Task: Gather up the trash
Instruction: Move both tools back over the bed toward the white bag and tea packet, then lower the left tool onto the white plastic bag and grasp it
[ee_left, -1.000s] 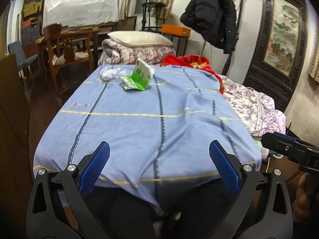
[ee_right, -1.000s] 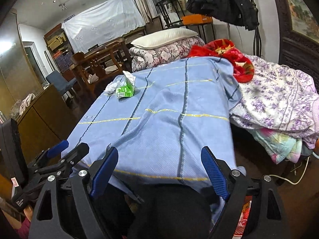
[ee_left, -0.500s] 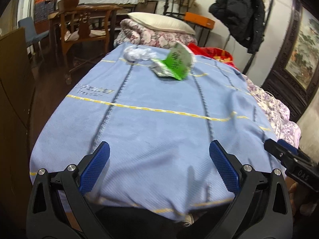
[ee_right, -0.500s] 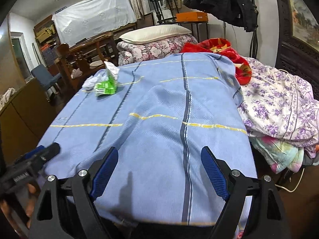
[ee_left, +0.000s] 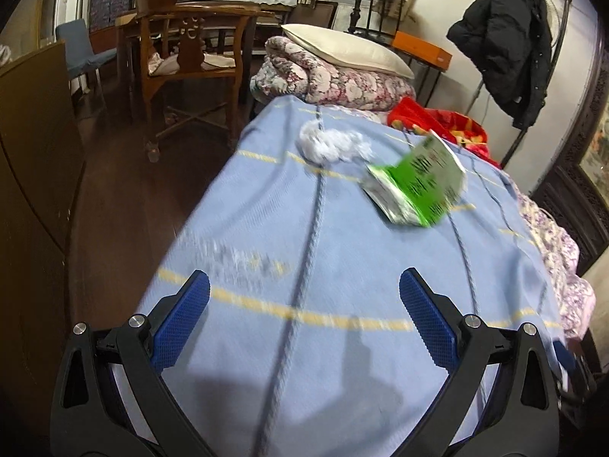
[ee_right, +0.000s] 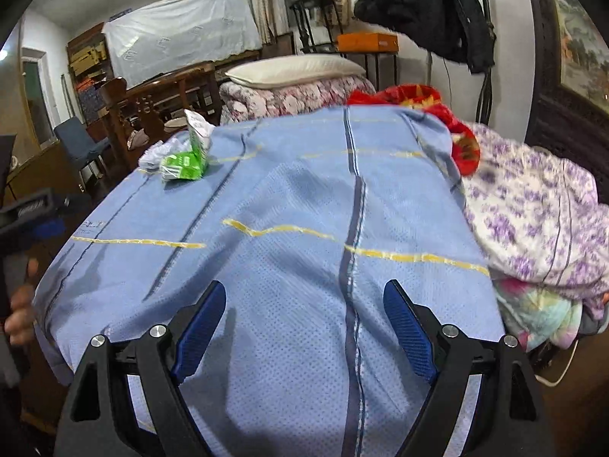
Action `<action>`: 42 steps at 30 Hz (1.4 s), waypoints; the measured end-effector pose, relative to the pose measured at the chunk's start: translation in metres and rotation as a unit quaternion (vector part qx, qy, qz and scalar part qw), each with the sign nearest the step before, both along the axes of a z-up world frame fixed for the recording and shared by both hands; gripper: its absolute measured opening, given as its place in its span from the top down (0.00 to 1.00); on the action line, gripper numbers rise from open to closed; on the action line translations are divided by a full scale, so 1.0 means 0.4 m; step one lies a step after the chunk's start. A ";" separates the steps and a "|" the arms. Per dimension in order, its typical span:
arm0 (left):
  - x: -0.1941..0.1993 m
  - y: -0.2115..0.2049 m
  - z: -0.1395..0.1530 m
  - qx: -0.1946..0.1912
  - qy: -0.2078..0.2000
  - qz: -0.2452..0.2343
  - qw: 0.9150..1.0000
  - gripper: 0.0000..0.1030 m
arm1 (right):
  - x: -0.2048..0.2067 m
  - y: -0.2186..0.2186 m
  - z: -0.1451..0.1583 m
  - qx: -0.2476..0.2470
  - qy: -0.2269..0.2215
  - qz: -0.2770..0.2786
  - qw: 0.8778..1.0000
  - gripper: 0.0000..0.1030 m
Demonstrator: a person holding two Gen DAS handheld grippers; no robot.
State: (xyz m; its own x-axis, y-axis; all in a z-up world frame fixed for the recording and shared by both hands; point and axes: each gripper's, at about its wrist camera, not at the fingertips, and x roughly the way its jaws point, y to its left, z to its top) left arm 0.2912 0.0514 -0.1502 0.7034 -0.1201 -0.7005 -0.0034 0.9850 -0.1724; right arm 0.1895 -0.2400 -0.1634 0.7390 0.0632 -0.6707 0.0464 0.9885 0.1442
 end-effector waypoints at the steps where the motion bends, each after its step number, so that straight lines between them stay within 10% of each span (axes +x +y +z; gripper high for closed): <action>1: 0.031 0.003 0.003 0.003 0.001 0.001 1.000 0.07 | -0.002 0.000 0.001 0.001 -0.003 0.001 1.000 0.18; 16: 0.371 -0.060 -0.007 0.041 -0.003 0.002 0.999 0.07 | 0.018 0.054 -0.016 -0.058 0.013 0.026 0.998 0.04; 30: 0.471 -0.012 -0.067 -0.072 0.034 -0.013 0.997 0.07 | 0.023 0.059 -0.015 -0.063 0.013 0.022 0.998 0.04; 36: 0.469 -0.037 -0.059 -0.039 0.033 -0.018 0.999 0.07 | 0.024 0.058 -0.015 -0.064 0.015 0.021 0.998 0.04; 42: 0.472 -0.040 -0.062 -0.040 0.033 -0.028 0.998 0.37 | 0.024 0.058 -0.015 -0.065 0.015 0.021 0.998 0.04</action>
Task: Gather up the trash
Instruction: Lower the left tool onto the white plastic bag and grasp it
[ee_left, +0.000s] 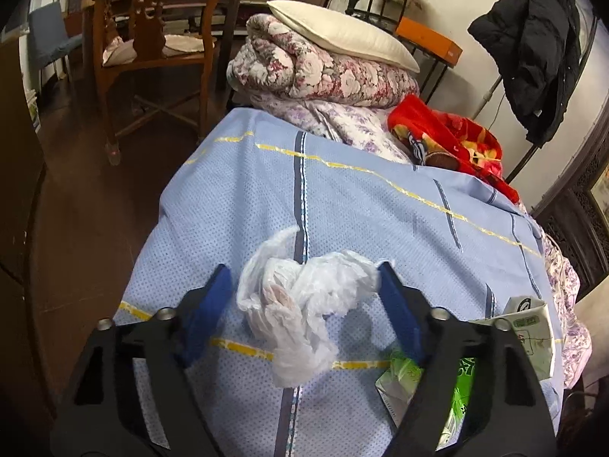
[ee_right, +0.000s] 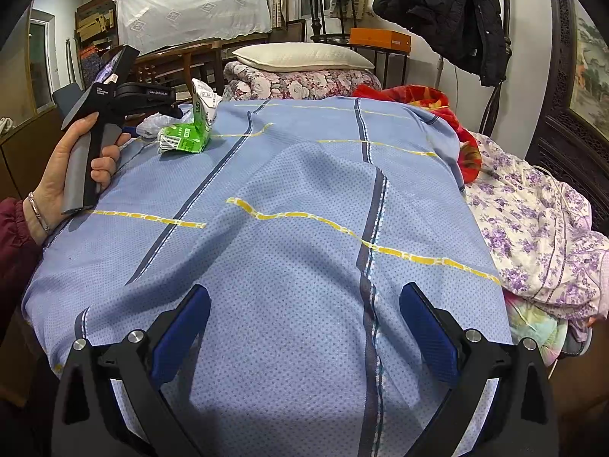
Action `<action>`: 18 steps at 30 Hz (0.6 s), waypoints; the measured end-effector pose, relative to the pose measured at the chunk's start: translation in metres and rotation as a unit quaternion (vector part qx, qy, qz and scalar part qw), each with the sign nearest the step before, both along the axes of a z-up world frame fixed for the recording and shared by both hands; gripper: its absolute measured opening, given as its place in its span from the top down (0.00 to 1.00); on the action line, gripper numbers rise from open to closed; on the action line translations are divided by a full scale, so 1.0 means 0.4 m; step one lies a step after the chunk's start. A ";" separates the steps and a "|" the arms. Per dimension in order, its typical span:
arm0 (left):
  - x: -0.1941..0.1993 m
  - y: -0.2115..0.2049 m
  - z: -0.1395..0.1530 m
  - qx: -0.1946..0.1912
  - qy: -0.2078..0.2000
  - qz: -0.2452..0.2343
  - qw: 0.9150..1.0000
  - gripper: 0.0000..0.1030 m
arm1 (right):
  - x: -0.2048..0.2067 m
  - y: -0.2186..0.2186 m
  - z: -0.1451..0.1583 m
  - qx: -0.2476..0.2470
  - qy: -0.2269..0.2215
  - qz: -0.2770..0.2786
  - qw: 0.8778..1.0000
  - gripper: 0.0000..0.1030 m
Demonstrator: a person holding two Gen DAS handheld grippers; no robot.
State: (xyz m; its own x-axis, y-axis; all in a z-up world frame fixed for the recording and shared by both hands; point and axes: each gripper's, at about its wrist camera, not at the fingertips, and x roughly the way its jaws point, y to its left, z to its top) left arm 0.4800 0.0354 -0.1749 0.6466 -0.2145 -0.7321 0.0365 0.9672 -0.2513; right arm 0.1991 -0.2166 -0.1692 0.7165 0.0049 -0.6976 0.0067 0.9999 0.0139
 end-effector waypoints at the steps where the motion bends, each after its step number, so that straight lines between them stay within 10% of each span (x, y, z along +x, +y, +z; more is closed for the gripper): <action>1: 0.000 -0.003 0.000 0.000 0.000 -0.007 1.000 0.40 | 0.000 0.000 0.000 0.000 0.000 0.000 1.000 0.04; 8: -0.041 0.025 0.015 -0.024 -0.018 -0.020 0.999 0.65 | 0.000 0.001 0.000 0.000 0.000 -0.001 1.000 0.04; 18: -0.174 0.067 0.018 -0.060 -0.017 -0.030 0.998 0.66 | -0.001 -0.001 -0.001 0.001 0.000 -0.002 1.000 0.04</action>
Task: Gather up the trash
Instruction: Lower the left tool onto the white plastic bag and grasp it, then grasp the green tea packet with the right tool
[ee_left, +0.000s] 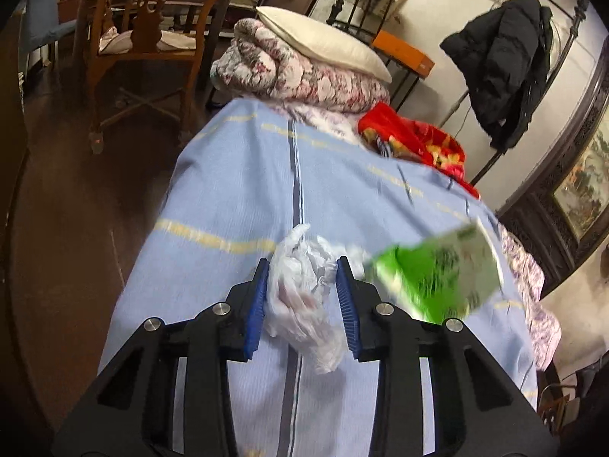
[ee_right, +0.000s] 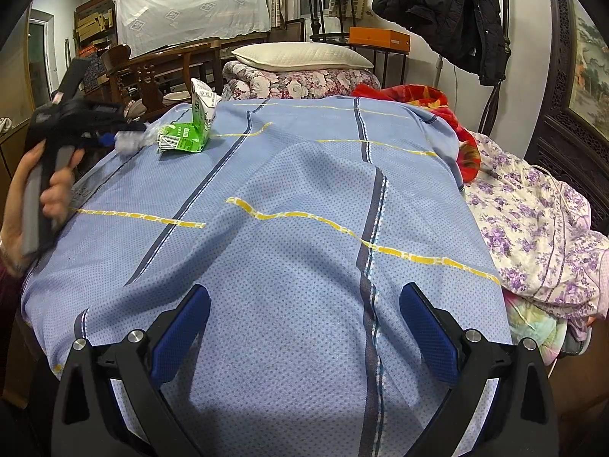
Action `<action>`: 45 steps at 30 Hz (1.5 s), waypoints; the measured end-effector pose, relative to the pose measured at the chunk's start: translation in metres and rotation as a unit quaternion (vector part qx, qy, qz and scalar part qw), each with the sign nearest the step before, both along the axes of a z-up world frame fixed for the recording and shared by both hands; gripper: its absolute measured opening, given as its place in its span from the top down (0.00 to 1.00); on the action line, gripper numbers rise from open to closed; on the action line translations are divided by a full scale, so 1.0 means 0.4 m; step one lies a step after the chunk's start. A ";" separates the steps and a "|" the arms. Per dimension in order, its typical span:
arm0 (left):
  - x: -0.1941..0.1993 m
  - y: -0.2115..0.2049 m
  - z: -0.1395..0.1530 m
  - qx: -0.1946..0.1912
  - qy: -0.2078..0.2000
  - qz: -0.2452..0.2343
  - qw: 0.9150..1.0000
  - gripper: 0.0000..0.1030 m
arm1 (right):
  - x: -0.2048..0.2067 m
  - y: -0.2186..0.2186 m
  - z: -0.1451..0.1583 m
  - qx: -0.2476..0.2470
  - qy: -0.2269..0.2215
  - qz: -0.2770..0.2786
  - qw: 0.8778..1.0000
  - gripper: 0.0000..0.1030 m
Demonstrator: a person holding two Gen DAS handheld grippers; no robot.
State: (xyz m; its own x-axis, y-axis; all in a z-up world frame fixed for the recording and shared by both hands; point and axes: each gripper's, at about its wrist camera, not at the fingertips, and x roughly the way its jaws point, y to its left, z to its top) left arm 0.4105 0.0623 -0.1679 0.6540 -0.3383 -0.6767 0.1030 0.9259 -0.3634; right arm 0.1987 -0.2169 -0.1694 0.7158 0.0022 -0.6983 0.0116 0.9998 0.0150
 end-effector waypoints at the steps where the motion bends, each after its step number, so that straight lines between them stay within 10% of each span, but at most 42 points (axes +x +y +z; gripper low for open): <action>1: -0.014 -0.001 0.004 0.002 -0.006 -0.001 1.000 0.66 | 0.000 0.000 0.000 0.000 0.000 -0.001 1.000 0.04; 20: -0.035 0.005 -0.011 0.008 0.000 0.012 1.000 0.60 | 0.010 0.008 0.018 -0.010 0.005 0.001 1.000 0.13; 29: -0.040 0.003 0.000 0.008 -0.011 0.010 1.000 0.62 | 0.198 0.111 0.146 0.018 -0.048 0.068 0.996 0.13; 37: -0.034 -0.002 -0.001 0.009 -0.009 0.003 1.000 0.62 | 0.390 0.173 0.113 0.071 -0.016 0.065 0.995 0.17; 41: -0.027 -0.009 -0.005 0.008 -0.005 -0.005 1.000 0.62 | 0.464 0.193 0.082 0.107 0.006 0.052 0.993 0.29; 44: -0.026 -0.014 -0.005 0.009 -0.004 -0.011 1.000 0.62 | 0.508 0.199 0.065 0.136 0.030 0.058 0.989 0.85; 45: -0.025 -0.014 -0.005 0.009 -0.004 -0.012 1.000 0.62 | 0.500 0.190 0.075 0.151 0.023 0.051 0.987 0.85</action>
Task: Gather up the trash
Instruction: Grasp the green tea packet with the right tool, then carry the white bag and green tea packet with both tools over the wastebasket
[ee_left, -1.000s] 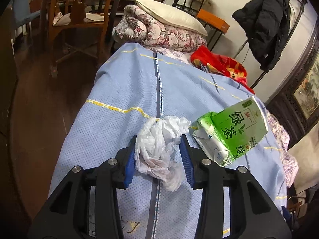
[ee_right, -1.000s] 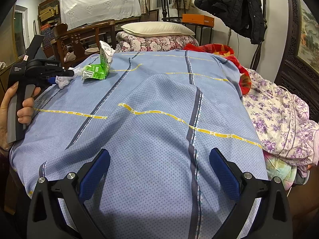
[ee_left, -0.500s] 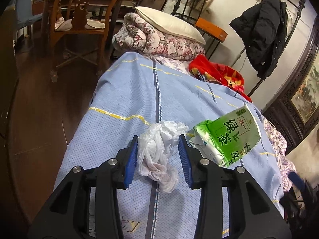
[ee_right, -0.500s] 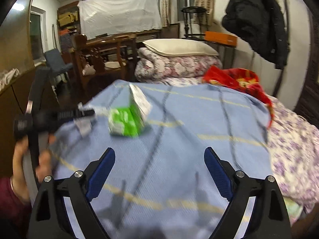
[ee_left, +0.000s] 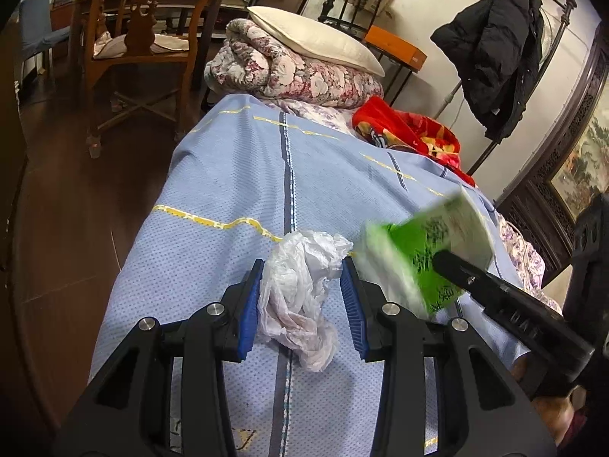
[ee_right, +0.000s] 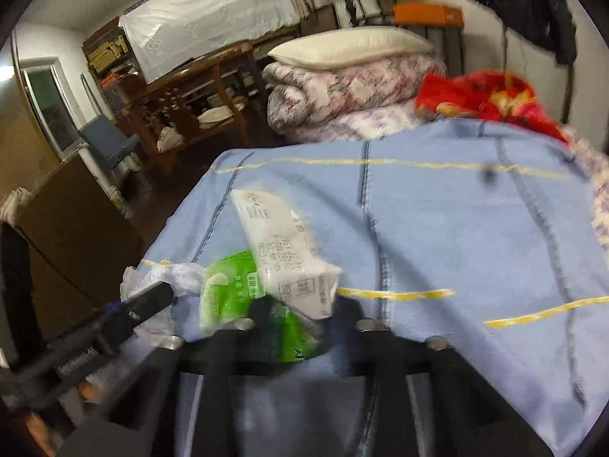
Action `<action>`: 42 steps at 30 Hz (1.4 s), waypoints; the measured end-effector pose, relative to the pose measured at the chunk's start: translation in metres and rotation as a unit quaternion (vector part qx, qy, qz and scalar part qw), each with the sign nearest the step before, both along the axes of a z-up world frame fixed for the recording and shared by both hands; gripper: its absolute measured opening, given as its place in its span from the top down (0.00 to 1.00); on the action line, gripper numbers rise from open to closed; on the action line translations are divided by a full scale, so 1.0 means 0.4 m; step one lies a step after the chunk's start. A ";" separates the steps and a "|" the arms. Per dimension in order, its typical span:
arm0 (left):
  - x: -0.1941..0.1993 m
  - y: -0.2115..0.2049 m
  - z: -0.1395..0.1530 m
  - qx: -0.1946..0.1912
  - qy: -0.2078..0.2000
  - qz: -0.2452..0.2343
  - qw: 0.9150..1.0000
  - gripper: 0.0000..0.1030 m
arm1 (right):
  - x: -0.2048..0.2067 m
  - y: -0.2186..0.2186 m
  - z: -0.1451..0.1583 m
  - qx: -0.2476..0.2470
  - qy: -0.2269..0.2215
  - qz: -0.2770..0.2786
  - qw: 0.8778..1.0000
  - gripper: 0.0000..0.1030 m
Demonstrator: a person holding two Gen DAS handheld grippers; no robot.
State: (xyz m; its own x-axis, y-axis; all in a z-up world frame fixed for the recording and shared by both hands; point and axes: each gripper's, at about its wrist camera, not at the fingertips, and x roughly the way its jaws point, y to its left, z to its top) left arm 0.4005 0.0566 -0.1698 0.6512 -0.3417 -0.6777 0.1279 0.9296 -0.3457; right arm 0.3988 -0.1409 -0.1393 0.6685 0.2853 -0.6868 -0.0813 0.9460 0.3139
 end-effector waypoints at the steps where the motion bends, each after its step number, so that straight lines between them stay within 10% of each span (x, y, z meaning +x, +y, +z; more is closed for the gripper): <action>1: -0.001 0.000 0.001 -0.001 -0.001 -0.001 1.000 0.62 | -0.018 -0.011 0.022 0.002 -0.018 -0.011 1.000 0.85; 9: -0.013 -0.021 0.004 -0.001 -0.005 -0.029 1.000 0.62 | -0.254 -0.152 0.158 0.005 -0.089 -0.065 0.994 0.88; 24: -0.025 -0.063 -0.014 0.026 0.022 -0.060 0.998 0.70 | -0.408 -0.281 0.145 0.027 -0.057 -0.094 0.994 0.88; 30: -0.182 -0.082 0.000 -0.033 0.018 -0.086 0.996 0.75 | -0.486 -0.304 0.164 0.030 -0.068 -0.085 0.994 0.88; 42: -0.485 -0.208 0.165 0.005 -0.057 -0.110 0.992 0.75 | -0.714 -0.406 0.229 0.044 -0.104 -0.085 0.990 0.88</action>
State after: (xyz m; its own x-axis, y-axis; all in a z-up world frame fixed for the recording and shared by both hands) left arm 0.2065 -0.0264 -0.1037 0.6341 -0.4776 -0.6081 0.3653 0.8782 -0.3088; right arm 0.1132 -0.3032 -0.0478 0.8365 0.2093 -0.5065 0.0044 0.9216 0.3881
